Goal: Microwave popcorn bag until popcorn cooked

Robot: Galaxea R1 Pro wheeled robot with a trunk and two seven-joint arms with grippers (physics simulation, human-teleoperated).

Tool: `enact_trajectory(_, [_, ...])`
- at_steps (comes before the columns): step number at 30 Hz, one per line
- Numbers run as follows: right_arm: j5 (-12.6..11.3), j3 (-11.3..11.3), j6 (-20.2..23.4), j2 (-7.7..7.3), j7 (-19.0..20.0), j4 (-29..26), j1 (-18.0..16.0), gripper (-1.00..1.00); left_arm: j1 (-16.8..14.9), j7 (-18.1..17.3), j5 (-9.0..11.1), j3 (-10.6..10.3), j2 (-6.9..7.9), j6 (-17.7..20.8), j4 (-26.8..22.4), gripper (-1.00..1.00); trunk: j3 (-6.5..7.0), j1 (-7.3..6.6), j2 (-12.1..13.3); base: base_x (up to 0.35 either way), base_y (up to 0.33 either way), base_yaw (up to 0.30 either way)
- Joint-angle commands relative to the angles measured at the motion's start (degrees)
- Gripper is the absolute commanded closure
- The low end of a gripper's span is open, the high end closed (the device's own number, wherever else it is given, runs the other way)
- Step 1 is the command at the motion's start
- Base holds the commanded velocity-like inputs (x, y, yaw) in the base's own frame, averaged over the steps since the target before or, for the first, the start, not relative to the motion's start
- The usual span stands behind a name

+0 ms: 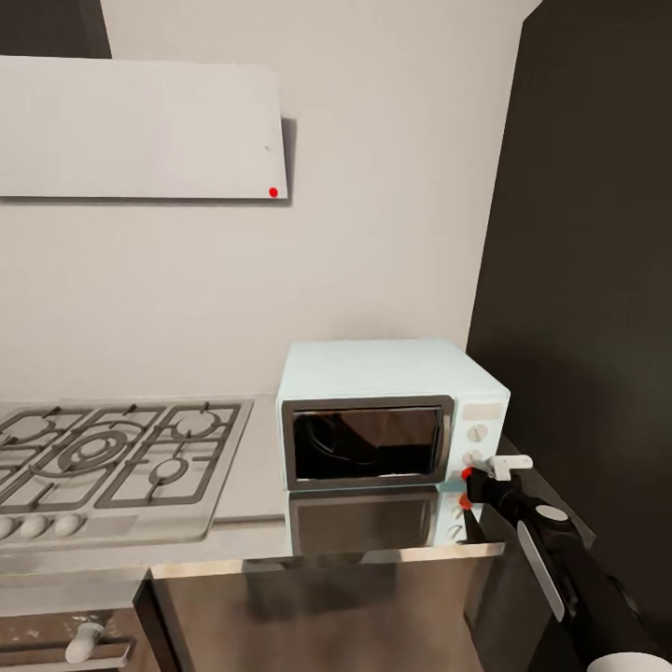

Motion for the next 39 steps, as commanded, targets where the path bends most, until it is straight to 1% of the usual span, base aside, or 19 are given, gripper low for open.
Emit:
enact_trajectory(1, [-0.39, -0.12, 0.38, 0.03, 0.15, -0.11, -0.07, 1.00, -0.05, 0.21, 0.36, -0.51, -0.03, -0.14, 0.03, -1.00, -0.06, 0.01, -0.02, 0.002, 0.000, 0.000])
enact_trajectory(5, [-0.39, -0.12, 0.41, 0.03, 0.07, 0.20, -0.07, 1.00, -0.05, 0.21, 0.36, -0.51, -0.03, -0.14, 0.03, -1.00, -0.06, 0.01, -0.02, 0.000, 0.000, 0.000])
enact_trajectory(9, [0.09, -0.04, 0.37, 0.04, -0.09, 2.84, -0.07, 1.00, -0.05, 0.21, 0.36, -0.51, -0.03, -0.14, 0.03, -1.00, -0.06, 0.01, -0.02, 0.000, 0.000, 0.000])
enact_trajectory(14, [0.05, -0.11, 0.37, -0.03, -0.11, 3.22, -0.07, 1.00, -0.05, 0.21, 0.36, -0.51, -0.08, -0.14, 0.03, -1.00, -0.06, 0.01, -0.02, -0.033, 0.000, 0.000])
enact_trajectory(24, [0.13, -0.01, 0.37, 0.04, 0.21, 2.72, -0.07, 1.00, -0.05, 0.21, 0.36, -0.50, -0.19, -0.18, 0.03, -1.00, -0.06, 0.01, -0.02, -0.323, 0.000, 0.000])
enact_trajectory(25, [0.13, 0.04, 0.41, 0.07, 0.44, 1.96, -0.07, 1.00, -0.05, 0.21, 0.36, -0.50, -0.17, -0.20, 0.03, -1.00, -0.06, 0.01, -0.02, -0.344, 0.000, 0.000])
enact_trajectory(26, [0.13, 0.03, 0.84, 0.13, 0.56, -1.10, -0.07, 1.00, -0.05, 0.21, 0.36, -0.50, -0.18, -0.22, 0.03, -1.00, -0.06, 0.01, -0.02, -0.344, 0.000, 0.000])
enact_trajectory(27, [0.09, 0.02, 2.43, 0.30, 0.65, -6.98, 0.43, 1.00, -0.05, 0.21, 0.36, -0.45, -0.15, -0.22, 0.03, -1.00, -0.06, 0.01, -0.02, -0.344, 0.000, 0.000])
enact_trajectory(29, [0.06, 0.05, 5.04, 0.56, 0.61, -9.19, 0.74, 1.00, -0.05, 0.21, 0.36, -0.43, -0.13, -0.22, 0.03, -1.00, -0.06, 0.01, -0.02, -0.344, 0.000, 0.000])
enact_trajectory(32, [-0.01, 0.00, 6.75, 0.64, 0.45, -10.05, 0.89, 1.00, -0.05, 0.21, 0.36, -0.43, -0.12, -0.22, 0.03, -1.00, -0.06, 0.01, -0.02, -0.344, 0.000, 0.000])
enact_trajectory(39, [-0.04, 0.06, 7.13, 0.65, 0.42, -10.22, 0.93, 1.00, -0.05, 0.21, 0.36, -0.49, -0.16, -0.20, 0.03, -1.00, -0.06, 0.01, -0.02, -0.344, 0.000, 0.000])
